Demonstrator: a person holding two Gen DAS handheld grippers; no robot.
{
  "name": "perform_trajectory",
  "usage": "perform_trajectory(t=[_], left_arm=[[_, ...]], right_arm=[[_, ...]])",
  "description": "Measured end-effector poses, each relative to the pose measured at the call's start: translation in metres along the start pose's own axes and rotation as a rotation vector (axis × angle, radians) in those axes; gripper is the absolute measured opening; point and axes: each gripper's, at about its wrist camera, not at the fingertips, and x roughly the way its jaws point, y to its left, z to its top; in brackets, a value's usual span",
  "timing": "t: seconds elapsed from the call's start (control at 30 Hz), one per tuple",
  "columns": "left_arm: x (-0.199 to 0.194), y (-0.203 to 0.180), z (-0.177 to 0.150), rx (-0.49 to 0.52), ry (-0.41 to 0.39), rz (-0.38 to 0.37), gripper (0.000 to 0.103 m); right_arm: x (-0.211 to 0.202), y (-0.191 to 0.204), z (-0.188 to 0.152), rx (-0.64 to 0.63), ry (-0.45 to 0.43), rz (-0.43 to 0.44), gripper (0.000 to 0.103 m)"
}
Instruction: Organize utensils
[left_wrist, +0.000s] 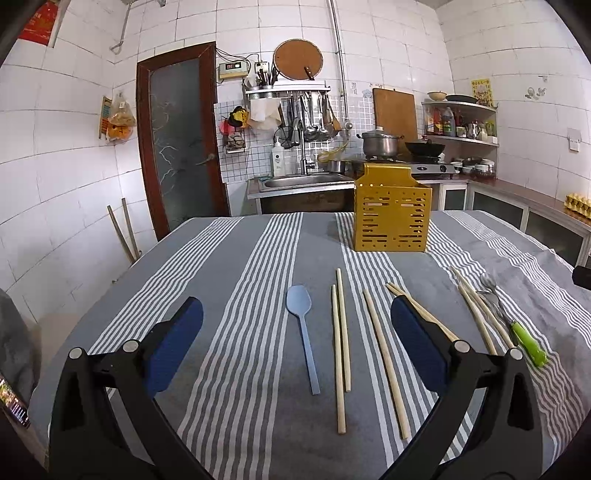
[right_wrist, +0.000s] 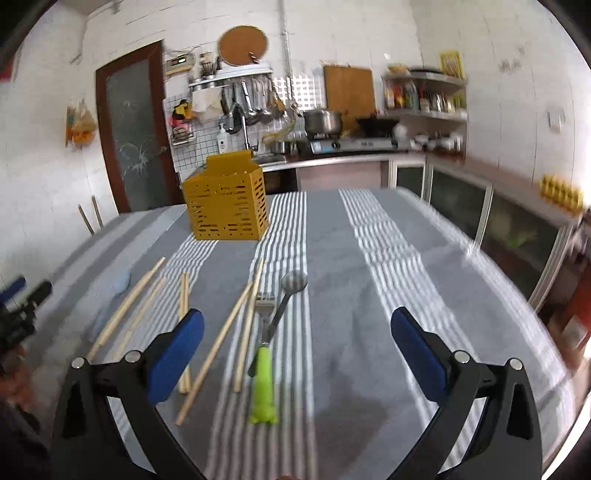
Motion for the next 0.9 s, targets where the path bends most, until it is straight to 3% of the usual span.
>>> perform_trajectory(t=[0.17,0.9], left_arm=[[0.0,-0.001,-0.001,-0.006,0.003,-0.011,0.098],[0.008,0.0,-0.002,-0.002,0.031,-0.011,0.098]], right_arm=[[0.009,-0.004,-0.005,0.041,0.006,0.001,0.099],[0.009,0.014,-0.002,-0.058,-0.001,-0.027,0.099]])
